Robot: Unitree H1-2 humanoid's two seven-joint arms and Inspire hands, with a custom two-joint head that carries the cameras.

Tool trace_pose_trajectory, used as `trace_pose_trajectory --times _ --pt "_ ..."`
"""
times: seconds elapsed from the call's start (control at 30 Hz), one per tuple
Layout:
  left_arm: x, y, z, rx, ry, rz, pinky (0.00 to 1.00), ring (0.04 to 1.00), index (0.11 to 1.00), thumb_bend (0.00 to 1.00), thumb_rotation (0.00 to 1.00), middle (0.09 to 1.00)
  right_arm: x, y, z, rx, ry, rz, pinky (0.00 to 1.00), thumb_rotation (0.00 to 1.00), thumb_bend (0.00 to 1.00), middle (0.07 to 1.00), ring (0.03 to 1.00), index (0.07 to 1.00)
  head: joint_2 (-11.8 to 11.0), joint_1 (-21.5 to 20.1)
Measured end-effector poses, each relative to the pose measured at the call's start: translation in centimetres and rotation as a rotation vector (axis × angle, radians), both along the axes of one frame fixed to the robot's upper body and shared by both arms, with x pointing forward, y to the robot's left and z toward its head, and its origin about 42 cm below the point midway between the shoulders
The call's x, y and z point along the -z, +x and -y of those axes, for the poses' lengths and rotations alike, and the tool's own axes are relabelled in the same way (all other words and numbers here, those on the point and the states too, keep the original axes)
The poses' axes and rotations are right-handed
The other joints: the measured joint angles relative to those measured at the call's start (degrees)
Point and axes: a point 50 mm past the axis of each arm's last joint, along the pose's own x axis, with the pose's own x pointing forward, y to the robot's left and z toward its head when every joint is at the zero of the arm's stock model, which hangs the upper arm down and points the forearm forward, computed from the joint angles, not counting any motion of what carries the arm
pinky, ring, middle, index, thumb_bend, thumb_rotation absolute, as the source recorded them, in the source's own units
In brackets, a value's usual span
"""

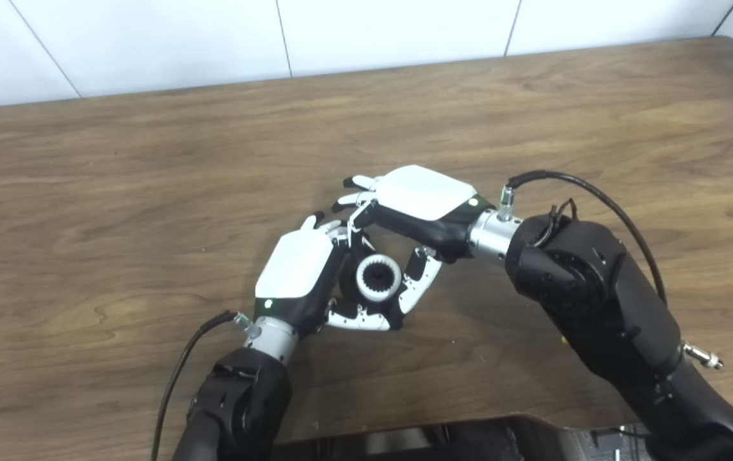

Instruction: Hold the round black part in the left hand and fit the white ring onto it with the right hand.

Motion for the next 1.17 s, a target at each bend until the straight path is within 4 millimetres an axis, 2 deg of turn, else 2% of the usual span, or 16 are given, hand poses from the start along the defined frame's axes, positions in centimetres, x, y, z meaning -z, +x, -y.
trace_pose_trajectory --times 0.37,0.63,1.17 --pt "0.0 0.0 0.0 -0.001 -0.001 0.0 1.0 0.885 0.484 0.52 0.05 0.778 -0.1 0.1 0.3 0.004 -0.003 0.001 0.93 0.22 1.0 0.891 0.99 0.631 0.0 -0.1" --pt "0.0 0.1 0.0 -0.001 -0.001 0.0 1.0 0.886 0.484 0.52 0.05 0.778 -1.0 0.8 1.1 0.038 0.015 0.023 0.94 0.25 1.0 0.888 0.984 0.632 -0.2 0.2" --pt "0.0 0.3 -0.3 -0.005 -0.003 -0.004 1.0 0.888 0.485 0.52 0.05 0.78 -2.2 0.7 2.4 0.063 0.051 0.058 0.92 0.27 1.0 0.878 0.968 0.639 -0.4 0.4"
